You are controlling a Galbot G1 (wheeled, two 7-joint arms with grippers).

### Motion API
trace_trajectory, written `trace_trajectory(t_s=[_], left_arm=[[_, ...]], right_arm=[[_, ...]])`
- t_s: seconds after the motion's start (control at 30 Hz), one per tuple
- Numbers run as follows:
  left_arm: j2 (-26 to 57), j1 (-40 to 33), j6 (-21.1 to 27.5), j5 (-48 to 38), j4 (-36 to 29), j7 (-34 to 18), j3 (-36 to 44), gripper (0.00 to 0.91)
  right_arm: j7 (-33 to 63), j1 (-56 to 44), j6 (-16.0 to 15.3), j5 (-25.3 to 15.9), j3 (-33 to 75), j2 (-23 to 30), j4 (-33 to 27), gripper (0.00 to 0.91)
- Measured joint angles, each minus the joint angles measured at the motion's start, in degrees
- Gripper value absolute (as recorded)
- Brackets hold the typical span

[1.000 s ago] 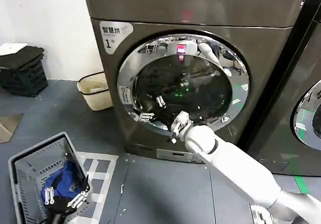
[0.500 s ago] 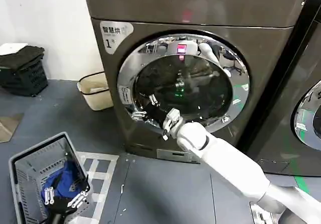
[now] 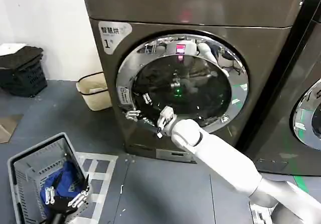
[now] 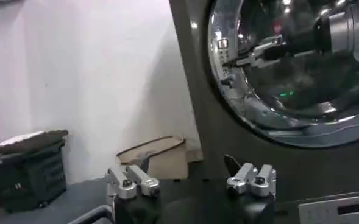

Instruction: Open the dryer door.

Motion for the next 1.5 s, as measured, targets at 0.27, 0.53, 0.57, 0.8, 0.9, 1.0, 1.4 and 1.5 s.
trace_trajectory(t_s=[0.27, 0.53, 0.57, 0.8, 0.9, 1.0, 1.4, 1.5], left_arm=[[0.38, -0.51, 0.44, -0.25, 0.10, 0.03, -0.13, 0.907], [1.27, -1.56, 1.53, -1.25, 0.37, 0.16, -0.95, 0.907], [1.28, -1.57, 1.53, -1.25, 0.37, 0.18, -0.95, 0.907], [1.64, -2.15, 2.08, -1.69, 0.42, 0.34, -1.16, 0.907], [2.50, -3.10, 3.37, -3.21, 0.87, 0.81, -1.83, 0.907], [3.60, -4.37, 5.01, -5.75, 1.35, 1.08, -2.70, 0.907], [10.09, -12.67, 8.55, -11.99, 4.00, 5.06, -6.46, 0.907], [11.82, -15.05, 8.60, -13.39, 4.92, 6.13, -6.91, 0.907]], right_arm=[[-4.94, -0.17, 2.56, 2.59, -0.48, -2.07, 1.63, 0.907], [-8.20, -0.74, 4.15, 3.81, -0.94, -4.65, 3.53, 0.907], [-8.84, -0.90, 4.79, 3.81, -0.86, -4.88, 3.58, 0.907], [-12.75, -2.15, 6.76, 3.78, -0.72, -7.01, 5.65, 0.907], [-14.55, -2.51, 7.09, 3.90, -0.88, -8.32, 7.08, 0.907], [-16.26, -2.64, 7.74, 4.28, -1.14, -9.95, 8.64, 0.907], [-25.92, -3.22, 11.65, 9.28, -0.80, -16.15, 13.00, 0.907], [-29.76, -3.80, 12.35, 10.40, -0.06, -18.12, 14.43, 0.907]])
